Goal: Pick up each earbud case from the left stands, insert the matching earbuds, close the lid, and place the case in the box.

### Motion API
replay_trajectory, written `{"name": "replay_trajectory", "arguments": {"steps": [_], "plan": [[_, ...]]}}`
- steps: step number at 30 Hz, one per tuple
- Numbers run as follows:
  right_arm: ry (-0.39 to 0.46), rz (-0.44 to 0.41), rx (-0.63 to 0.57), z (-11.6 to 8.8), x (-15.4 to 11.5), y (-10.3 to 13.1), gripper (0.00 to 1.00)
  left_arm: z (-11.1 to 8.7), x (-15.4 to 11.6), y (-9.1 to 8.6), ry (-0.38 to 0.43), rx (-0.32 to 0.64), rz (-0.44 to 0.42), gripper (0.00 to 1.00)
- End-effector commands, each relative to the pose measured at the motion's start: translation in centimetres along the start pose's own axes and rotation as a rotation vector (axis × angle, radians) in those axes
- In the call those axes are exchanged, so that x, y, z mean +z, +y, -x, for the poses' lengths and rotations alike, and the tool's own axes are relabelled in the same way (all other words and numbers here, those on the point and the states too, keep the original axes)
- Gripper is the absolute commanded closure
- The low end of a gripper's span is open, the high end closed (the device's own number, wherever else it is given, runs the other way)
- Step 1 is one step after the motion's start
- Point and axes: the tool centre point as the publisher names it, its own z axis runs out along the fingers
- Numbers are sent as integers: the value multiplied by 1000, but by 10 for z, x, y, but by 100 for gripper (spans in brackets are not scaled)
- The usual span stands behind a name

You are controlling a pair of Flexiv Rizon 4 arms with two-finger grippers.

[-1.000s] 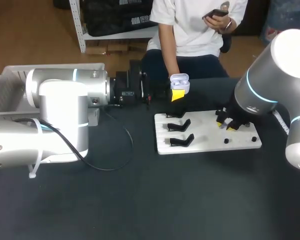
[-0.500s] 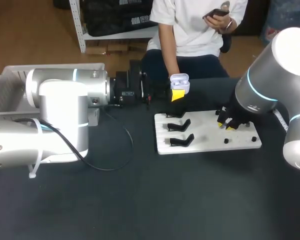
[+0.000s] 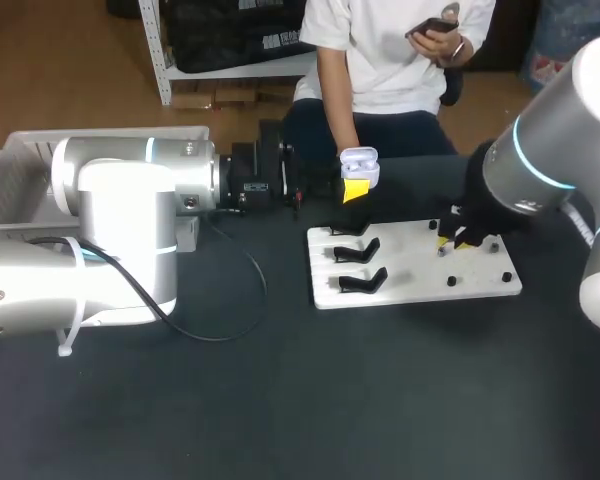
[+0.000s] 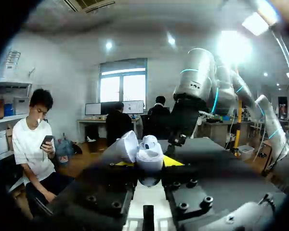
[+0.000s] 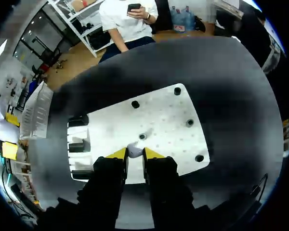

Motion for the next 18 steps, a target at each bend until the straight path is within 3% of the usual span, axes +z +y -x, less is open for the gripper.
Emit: {"name": "replay_trajectory", "arguments": {"steps": [1,11,15,18], "plan": [[87,39,-87,-1,-37,-5,100,-2,0,-1,-8,5,6,100],[215,7,-402,-19,-83,-1,100,-2,0,-1,-8,5,6,100],[256,-38,-475,-27,-100,0,100,-2,0,-1,-8,5,6,100],[306,-19,-515,-31,-113,4,100,-2,0,-1,-8,5,6,100]]}}
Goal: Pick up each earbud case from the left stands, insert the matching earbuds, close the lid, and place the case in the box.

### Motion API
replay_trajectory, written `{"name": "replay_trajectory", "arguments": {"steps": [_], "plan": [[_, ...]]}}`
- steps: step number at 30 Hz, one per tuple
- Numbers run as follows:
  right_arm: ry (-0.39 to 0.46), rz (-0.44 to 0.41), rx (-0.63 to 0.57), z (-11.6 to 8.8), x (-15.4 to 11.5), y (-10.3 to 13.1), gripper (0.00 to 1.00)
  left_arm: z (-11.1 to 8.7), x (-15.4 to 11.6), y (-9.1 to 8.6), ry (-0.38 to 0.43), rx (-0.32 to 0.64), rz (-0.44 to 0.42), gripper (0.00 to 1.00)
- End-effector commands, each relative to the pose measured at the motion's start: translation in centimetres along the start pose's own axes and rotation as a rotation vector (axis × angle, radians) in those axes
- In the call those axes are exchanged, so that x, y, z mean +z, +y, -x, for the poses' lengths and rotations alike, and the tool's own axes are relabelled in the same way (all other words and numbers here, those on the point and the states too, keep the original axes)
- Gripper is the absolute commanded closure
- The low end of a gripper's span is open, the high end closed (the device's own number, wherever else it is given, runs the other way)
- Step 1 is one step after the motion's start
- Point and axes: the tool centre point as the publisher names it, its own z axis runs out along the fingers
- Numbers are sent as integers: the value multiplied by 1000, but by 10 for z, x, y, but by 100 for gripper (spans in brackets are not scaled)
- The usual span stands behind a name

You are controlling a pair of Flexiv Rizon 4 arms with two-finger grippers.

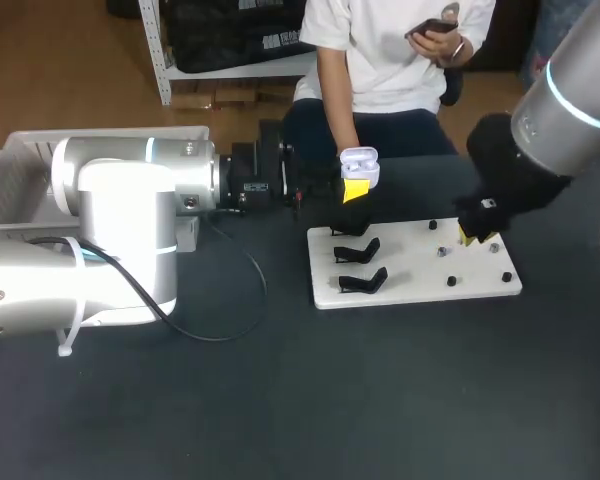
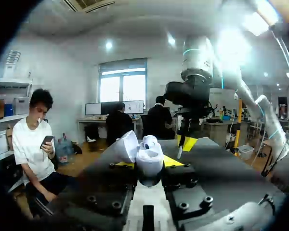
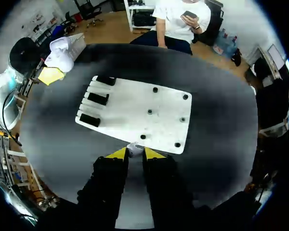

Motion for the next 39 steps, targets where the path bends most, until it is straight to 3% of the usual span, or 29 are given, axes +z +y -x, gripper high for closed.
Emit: {"name": "replay_trajectory", "arguments": {"steps": [1,13,25,29,39], "plan": [[149,27,-47,-2,-35,8,100,-2,0,-1,-8,5,6,100],[218,31,-185,10,-69,38,100,-2,0,-1,-8,5,6,100],[135,50,-222,51,-92,66,100,-2,0,-1,-8,5,6,100],[52,68,-220,65,-98,75,100,-2,0,-1,-8,5,6,100],[-12,90,-266,97,-96,105,100,-2,0,-1,-8,5,6,100]]}}
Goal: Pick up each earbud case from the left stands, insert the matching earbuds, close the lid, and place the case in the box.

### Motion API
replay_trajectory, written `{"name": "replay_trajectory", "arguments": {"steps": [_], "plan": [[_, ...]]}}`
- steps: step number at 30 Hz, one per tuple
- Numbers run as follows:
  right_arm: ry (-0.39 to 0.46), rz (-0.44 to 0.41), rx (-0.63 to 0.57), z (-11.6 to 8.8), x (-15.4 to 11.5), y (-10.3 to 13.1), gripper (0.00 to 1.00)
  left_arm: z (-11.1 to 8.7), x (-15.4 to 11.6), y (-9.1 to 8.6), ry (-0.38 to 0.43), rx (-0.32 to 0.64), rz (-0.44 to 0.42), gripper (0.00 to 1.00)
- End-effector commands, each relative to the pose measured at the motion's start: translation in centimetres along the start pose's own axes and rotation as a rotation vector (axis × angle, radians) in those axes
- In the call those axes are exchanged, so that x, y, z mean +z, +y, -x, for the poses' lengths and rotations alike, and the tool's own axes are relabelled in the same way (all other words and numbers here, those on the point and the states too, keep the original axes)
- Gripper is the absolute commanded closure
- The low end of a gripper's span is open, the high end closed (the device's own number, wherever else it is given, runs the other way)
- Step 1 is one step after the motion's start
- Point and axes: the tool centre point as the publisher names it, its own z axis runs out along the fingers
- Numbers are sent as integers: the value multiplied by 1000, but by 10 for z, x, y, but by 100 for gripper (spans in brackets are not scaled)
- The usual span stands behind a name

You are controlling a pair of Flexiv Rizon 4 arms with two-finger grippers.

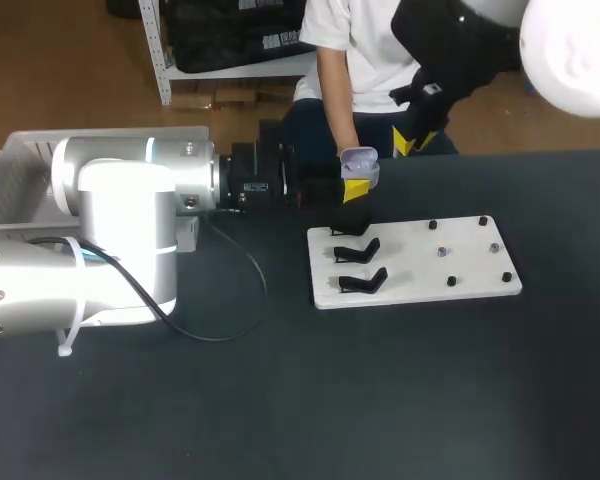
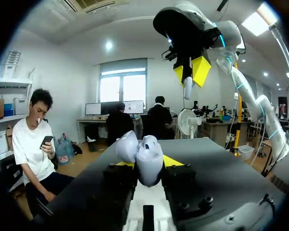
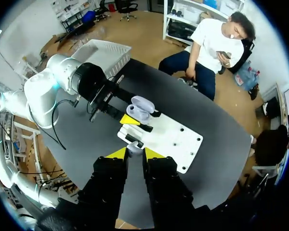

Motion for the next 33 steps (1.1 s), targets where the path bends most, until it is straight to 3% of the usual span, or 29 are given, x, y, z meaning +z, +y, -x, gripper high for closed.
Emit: {"name": "replay_trajectory", "arguments": {"steps": [1,14,33], "plan": [[-28,5,-14,13,7,8,100,-2,0,-1,-8,5,6,100],[-43,-9,-53,28,42,18,100,-2,0,-1,-8,5,6,100],[-64,-22,-69,38,60,11,100,-2,0,-1,-8,5,6,100]]}}
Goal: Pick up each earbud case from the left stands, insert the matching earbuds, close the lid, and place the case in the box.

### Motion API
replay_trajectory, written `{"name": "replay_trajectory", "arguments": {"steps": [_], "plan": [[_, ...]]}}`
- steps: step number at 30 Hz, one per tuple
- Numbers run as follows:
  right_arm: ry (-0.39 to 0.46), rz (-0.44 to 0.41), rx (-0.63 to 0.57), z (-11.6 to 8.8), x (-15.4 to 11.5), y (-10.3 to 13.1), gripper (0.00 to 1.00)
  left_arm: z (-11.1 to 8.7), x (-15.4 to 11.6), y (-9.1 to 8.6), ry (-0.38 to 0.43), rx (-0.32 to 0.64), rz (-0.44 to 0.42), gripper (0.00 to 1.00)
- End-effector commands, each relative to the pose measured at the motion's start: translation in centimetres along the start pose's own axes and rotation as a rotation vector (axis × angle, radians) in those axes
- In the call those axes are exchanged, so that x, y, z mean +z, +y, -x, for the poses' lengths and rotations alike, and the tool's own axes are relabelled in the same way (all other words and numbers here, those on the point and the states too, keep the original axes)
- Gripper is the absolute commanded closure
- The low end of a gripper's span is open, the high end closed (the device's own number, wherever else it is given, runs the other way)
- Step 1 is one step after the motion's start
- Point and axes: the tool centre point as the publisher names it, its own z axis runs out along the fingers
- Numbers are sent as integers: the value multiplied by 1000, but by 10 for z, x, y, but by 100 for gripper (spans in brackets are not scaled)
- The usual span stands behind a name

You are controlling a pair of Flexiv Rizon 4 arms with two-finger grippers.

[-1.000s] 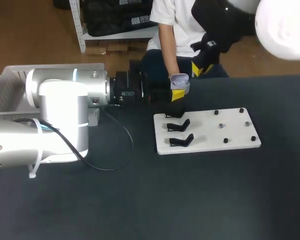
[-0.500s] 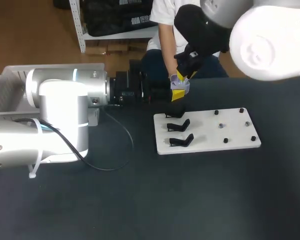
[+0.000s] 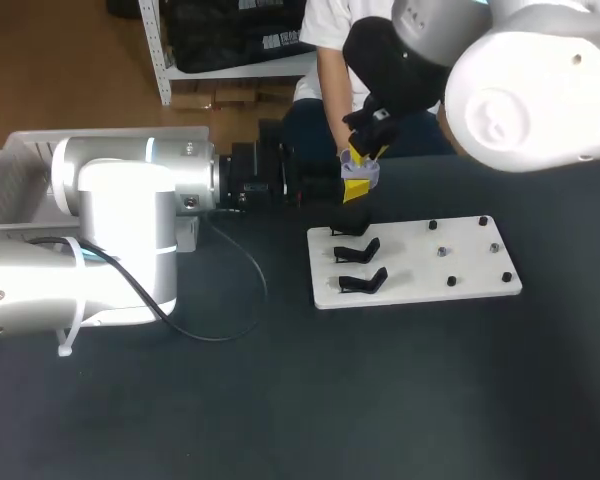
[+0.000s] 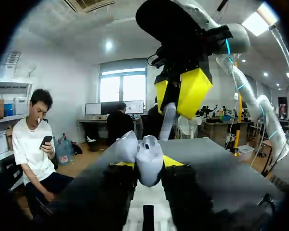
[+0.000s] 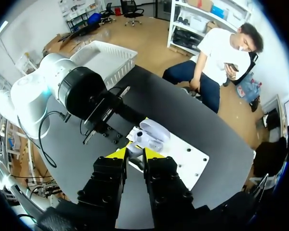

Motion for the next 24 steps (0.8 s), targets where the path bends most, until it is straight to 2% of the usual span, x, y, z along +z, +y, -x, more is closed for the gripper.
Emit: {"name": "replay_trajectory", "arguments": {"steps": [1,24], "plan": [[-5,3,-8,4,4,0,100,-2,0,-1,-8,5,6,100],[-9,1,-8,9,14,-4,100,-2,0,-1,-8,5,6,100]]}}
